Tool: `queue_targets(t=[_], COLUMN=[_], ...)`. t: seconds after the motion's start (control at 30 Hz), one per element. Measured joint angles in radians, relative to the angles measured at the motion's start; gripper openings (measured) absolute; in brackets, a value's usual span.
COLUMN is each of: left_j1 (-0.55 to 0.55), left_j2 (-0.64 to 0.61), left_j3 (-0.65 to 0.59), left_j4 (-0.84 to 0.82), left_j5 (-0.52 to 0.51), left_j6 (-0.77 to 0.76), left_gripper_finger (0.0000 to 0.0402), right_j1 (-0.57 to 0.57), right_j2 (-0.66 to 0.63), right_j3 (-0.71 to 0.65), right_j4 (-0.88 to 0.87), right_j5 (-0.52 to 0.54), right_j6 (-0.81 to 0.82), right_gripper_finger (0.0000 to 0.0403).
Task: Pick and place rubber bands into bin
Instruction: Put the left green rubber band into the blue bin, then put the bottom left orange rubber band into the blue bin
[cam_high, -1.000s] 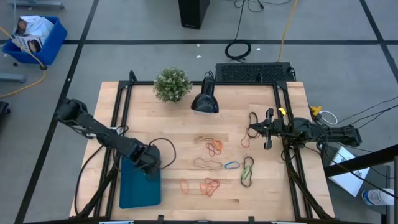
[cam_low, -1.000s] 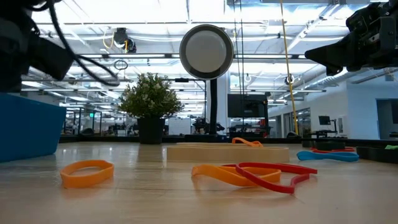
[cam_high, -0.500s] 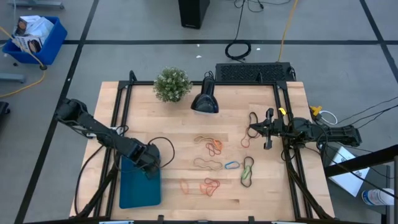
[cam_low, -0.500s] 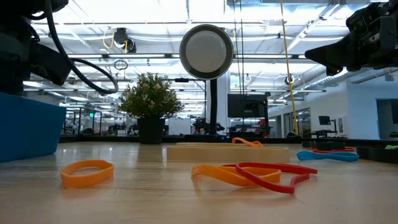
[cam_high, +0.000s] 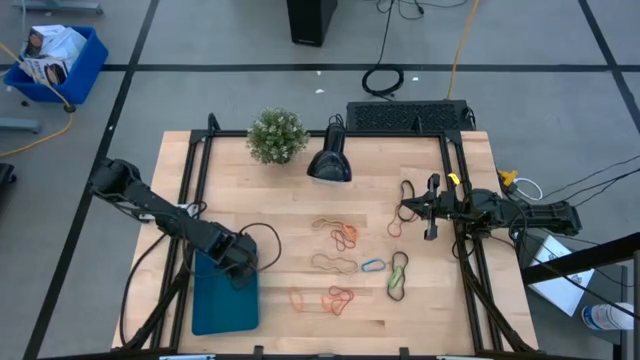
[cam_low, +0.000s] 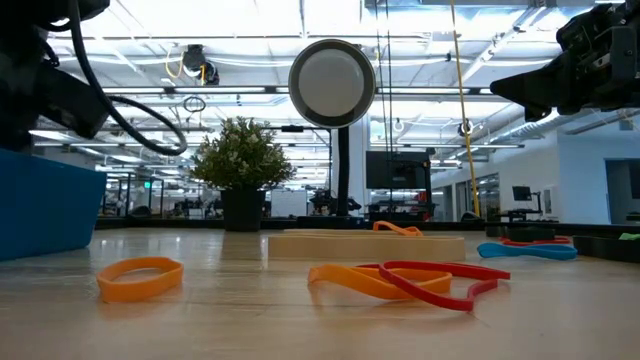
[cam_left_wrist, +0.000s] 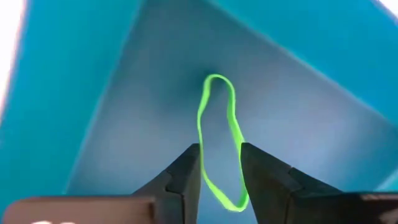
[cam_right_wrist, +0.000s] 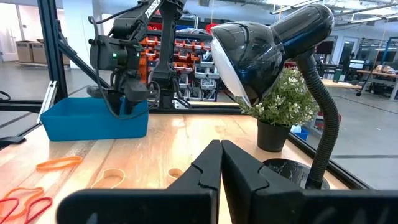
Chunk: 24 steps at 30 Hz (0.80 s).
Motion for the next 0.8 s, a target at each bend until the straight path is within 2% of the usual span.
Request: queue_targets(t=[0.2,0.5,0.8], left_j1=[0.0,0.004,0.007], left_j2=[-0.004,-0.011,-0.075], left_j3=[0.0,0.0,0.05], left_j4=[0.0,-0.029,-0.03], left_j5=[0.045,0.027,0.0], left_j6=[0.014,-0.014,0.076], left_gripper_finger=[0.0124,0.0124,0.0124], right_j1=[0.0,0.0,0.0], right_j2=[0.0,0.0,0.0], right_j3=[0.0,0.0,0.0], right_j4=[0.0,0.009,0.014], right_j5=[0.0,0.0,0.0], right_j6=[0.0,-0.003,-0.005], right_gripper_finger=[0.0004,0.0004,0.0004])
